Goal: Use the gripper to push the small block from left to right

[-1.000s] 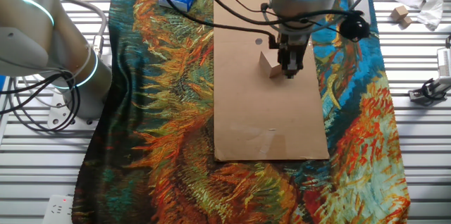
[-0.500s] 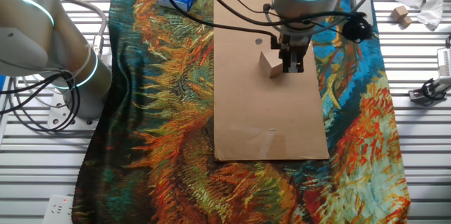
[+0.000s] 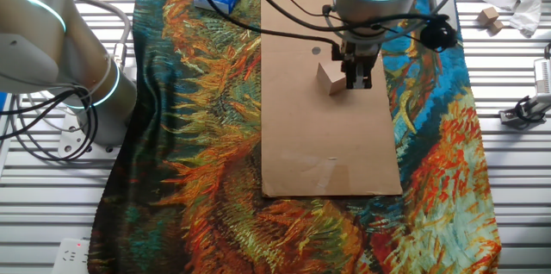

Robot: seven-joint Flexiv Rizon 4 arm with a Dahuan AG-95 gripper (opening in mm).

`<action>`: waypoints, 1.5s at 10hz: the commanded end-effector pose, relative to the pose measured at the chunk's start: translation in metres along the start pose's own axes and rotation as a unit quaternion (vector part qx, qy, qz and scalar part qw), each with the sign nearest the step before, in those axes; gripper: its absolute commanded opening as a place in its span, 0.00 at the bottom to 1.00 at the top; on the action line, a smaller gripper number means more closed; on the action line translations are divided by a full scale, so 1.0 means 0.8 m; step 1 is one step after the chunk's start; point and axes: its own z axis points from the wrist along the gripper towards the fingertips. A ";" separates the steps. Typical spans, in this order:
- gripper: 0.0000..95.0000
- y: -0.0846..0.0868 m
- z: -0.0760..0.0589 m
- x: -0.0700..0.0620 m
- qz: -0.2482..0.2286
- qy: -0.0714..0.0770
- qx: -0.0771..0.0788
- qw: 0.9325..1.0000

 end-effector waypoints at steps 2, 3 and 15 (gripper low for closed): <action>0.00 0.000 0.025 0.003 0.014 0.008 -0.001 1.000; 0.00 0.001 0.038 0.006 0.017 0.008 -0.001 1.000; 0.00 0.010 0.098 0.007 0.033 0.019 0.011 0.999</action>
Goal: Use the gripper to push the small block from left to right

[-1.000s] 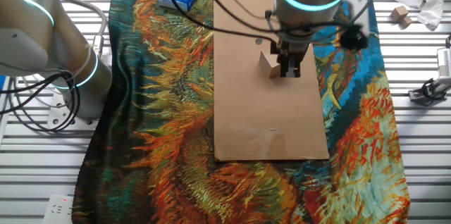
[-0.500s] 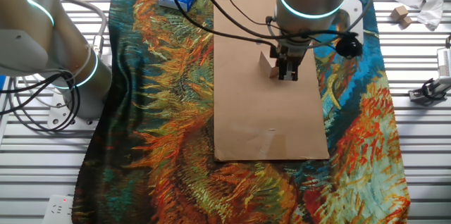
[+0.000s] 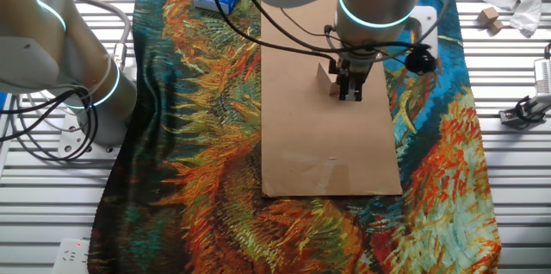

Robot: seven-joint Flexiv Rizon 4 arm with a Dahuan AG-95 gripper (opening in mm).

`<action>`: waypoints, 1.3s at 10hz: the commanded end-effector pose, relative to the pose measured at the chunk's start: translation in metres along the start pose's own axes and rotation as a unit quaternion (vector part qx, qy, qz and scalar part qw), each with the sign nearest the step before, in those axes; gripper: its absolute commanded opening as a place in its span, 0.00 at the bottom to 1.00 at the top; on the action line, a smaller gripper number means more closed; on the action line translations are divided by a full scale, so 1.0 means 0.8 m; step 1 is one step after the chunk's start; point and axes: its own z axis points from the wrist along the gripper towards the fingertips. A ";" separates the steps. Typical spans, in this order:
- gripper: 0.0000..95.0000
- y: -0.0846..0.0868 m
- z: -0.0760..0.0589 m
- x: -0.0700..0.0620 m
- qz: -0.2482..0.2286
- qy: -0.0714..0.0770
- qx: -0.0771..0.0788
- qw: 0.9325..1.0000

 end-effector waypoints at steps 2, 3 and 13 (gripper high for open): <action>0.00 0.003 0.010 0.003 0.004 -0.001 0.007 1.000; 0.00 0.003 0.011 0.002 0.005 0.000 0.006 1.000; 0.00 0.004 0.011 0.004 0.017 0.010 0.008 1.000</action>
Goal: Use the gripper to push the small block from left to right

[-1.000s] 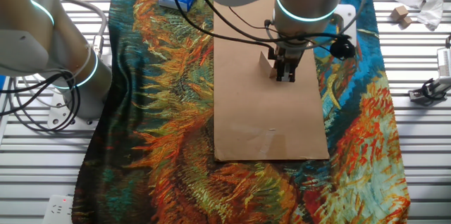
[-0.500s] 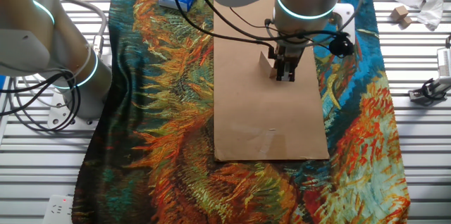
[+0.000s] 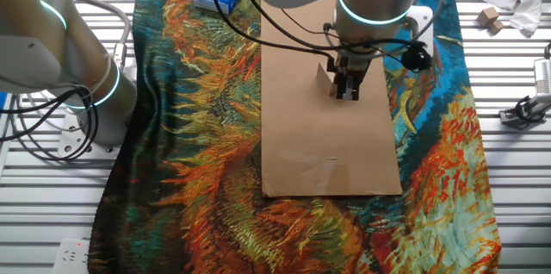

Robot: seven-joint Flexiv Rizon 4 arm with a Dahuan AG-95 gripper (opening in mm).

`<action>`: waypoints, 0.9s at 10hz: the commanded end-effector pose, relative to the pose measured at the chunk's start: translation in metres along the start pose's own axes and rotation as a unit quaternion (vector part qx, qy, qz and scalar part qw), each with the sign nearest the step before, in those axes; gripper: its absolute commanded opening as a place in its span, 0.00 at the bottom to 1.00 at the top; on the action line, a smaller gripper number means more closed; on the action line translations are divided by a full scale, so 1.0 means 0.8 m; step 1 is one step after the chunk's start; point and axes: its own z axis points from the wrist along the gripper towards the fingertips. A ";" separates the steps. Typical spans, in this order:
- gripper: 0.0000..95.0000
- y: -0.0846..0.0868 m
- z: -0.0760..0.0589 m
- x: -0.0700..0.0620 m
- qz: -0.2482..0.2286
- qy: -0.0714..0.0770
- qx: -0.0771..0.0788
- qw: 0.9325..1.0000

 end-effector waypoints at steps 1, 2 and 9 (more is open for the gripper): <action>0.00 -0.001 0.000 0.000 0.003 0.001 0.000 1.000; 0.00 -0.001 0.000 0.000 0.004 0.003 0.001 1.000; 0.00 -0.001 0.000 0.000 -0.029 0.042 0.039 0.998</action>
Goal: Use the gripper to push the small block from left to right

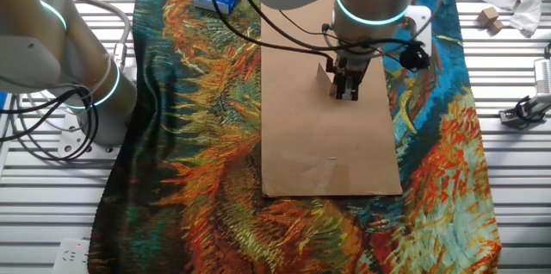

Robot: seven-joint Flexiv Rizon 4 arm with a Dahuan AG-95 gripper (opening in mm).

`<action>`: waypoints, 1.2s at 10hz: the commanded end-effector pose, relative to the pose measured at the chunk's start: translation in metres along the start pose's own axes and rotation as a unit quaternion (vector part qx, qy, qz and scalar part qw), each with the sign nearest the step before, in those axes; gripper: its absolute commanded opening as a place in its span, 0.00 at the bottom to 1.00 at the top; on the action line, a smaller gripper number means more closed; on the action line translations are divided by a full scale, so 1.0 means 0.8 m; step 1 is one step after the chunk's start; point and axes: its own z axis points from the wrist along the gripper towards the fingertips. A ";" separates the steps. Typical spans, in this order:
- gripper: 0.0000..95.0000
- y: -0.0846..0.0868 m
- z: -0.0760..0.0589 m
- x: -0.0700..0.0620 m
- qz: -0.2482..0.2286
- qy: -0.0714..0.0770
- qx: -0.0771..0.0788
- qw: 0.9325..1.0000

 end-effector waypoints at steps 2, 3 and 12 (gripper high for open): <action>0.00 0.001 0.002 -0.004 -0.015 0.038 0.029 0.999; 0.00 0.001 0.002 -0.004 -0.018 0.038 0.029 0.999; 0.00 -0.001 0.007 -0.004 -0.022 0.079 0.027 0.996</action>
